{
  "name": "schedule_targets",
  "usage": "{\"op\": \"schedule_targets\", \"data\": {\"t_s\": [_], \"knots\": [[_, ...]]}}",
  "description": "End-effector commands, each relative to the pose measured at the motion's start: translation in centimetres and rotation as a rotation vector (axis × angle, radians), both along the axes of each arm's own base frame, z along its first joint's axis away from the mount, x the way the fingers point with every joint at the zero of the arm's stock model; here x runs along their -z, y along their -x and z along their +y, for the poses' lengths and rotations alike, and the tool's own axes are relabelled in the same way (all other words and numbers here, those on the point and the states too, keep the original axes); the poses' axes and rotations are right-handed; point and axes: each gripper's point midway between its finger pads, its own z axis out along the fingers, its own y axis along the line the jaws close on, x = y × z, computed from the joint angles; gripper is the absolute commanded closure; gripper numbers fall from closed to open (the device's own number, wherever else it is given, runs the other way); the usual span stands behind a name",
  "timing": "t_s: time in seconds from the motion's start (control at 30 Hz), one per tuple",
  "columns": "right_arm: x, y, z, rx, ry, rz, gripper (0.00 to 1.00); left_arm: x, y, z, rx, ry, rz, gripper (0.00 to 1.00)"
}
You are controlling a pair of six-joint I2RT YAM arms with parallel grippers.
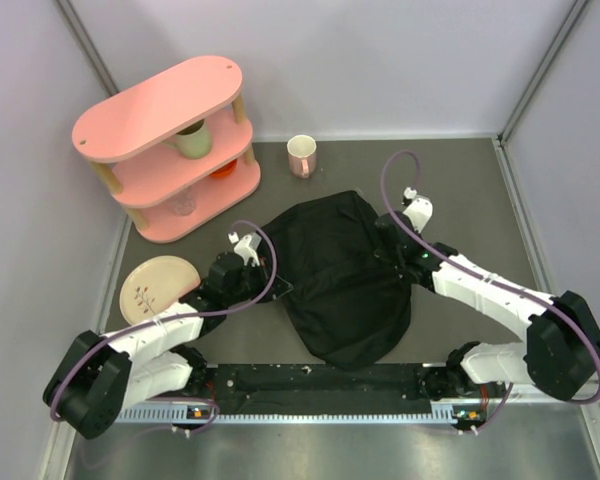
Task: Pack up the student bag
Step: Zip the student bag at the center of the board.
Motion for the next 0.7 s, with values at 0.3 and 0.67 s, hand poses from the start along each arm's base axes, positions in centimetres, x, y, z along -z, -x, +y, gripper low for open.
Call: {"op": "schedule_targets", "data": {"t_s": [0.3, 0.67], "knots": [[-4.4, 0.9, 6.5, -0.298, -0.229, -0.043, 0.66, 0.5, -0.1, 0.4, 0.01, -0.032, -0.018, 1.0], [2.5, 4.3, 7.3, -0.27, -0.217, 0.139, 0.65, 0.4, -0.4, 0.1, 0.02, -0.037, -0.019, 1.0]]}}
